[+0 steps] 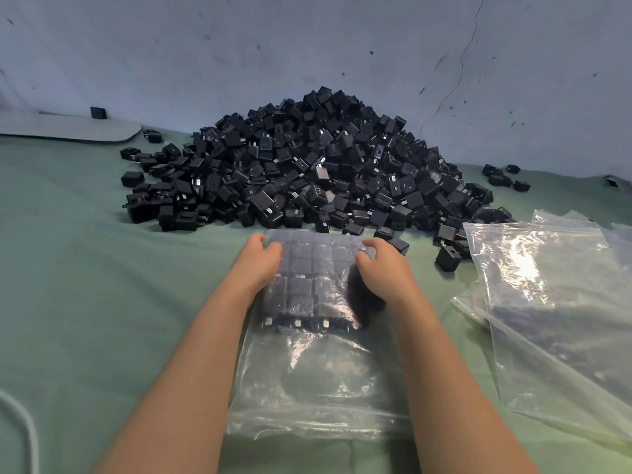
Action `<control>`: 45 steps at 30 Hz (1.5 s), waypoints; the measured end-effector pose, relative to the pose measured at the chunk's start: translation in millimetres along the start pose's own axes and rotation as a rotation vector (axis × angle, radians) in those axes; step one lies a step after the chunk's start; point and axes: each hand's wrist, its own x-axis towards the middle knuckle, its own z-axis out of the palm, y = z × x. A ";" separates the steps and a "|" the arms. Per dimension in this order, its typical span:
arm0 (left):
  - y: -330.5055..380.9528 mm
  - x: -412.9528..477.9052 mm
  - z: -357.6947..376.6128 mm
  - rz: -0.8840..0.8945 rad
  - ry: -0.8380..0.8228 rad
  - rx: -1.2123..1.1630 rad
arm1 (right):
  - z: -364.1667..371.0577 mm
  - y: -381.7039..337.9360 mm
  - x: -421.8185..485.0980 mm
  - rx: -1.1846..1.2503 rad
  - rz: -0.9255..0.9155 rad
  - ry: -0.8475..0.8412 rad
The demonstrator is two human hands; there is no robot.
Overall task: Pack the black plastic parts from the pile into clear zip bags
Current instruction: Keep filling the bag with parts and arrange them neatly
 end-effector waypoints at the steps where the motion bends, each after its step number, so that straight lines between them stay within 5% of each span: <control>1: 1.0 1.9 1.7 0.004 0.008 -0.012 | 1.9 -1.2 2.2 0.010 0.011 0.001; 28: -17.4 -31.2 -3.5 0.074 -0.101 0.101 | -17.5 11.9 -46.3 -0.055 -0.040 -0.139; 45: -23.7 -45.7 -3.4 0.134 -0.055 0.048 | -8.3 25.5 -60.9 0.168 0.009 0.031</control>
